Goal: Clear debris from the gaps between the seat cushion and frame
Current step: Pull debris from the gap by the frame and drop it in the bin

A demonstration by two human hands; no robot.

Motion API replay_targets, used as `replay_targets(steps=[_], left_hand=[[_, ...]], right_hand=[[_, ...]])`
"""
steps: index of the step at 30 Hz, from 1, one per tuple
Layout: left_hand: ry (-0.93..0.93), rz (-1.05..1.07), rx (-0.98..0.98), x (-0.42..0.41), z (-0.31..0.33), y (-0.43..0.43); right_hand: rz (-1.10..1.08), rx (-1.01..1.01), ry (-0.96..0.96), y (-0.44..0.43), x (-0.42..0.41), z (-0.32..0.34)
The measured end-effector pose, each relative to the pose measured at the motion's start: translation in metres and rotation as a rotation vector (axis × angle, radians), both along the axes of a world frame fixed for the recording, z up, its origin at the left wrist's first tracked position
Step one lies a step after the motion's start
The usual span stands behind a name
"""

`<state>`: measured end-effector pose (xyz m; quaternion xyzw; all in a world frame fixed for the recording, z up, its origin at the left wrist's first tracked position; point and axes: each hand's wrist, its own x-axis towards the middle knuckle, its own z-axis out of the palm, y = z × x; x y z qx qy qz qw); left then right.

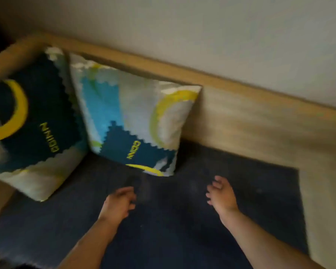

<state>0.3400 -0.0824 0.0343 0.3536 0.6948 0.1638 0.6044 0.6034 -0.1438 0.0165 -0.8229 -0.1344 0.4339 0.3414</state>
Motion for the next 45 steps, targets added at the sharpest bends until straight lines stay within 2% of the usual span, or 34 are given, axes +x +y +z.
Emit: replay_targets(steps=[5, 9, 13, 16, 19, 24, 27, 29, 31, 33, 35, 38, 45], left_hand=[[-0.012, -0.343, 0.063, 0.184, 0.011, 0.014], [0.009, -0.577, 0.066, 0.3, 0.002, -0.009], [0.061, -0.824, 0.045, 0.372, -0.007, -0.044], [0.148, -1.06, 0.095, 0.414, -0.018, -0.071], [0.192, -1.224, 0.115, 0.441, -0.028, -0.095], [0.188, -1.519, 0.129, 0.473, -0.07, -0.154], [0.188, -1.823, 0.402, 0.493, -0.096, -0.195], [0.139, -1.914, 0.607, 0.51, -0.108, -0.217], [0.122, -2.0, 0.728, 0.522, -0.121, -0.232], [0.189, -2.141, 0.769, 0.526, -0.139, -0.241], [0.293, -2.256, 0.73, 0.523, -0.155, -0.244], [0.41, -2.298, 0.788, 0.514, -0.17, -0.248], [0.415, -2.259, 1.006, 0.525, -0.178, -0.266]], right_hand=[[-0.234, -0.004, 0.0, -0.054, 0.16, 0.005], [-0.33, -0.148, -0.052, -0.116, 0.242, -0.004], [-0.353, -0.351, 0.0, -0.178, 0.28, -0.016], [-0.389, -0.43, 0.083, -0.225, 0.288, -0.032], [-0.346, -0.479, 0.099, -0.254, 0.276, -0.045], [-0.436, -0.494, 0.152, -0.285, 0.253, -0.064], [-0.506, -0.521, 0.157, -0.313, 0.231, -0.079], [-0.523, -0.56, 0.172, -0.332, 0.218, -0.089], [-0.531, -0.544, 0.182, -0.345, 0.207, -0.098], [-0.526, -0.529, 0.171, -0.353, 0.201, -0.106], [-0.501, -0.547, 0.156, -0.355, 0.198, -0.115], [-0.462, -0.592, 0.168, -0.354, 0.199, -0.125], [-0.368, -0.686, 0.067, -0.344, 0.197, -0.137]])
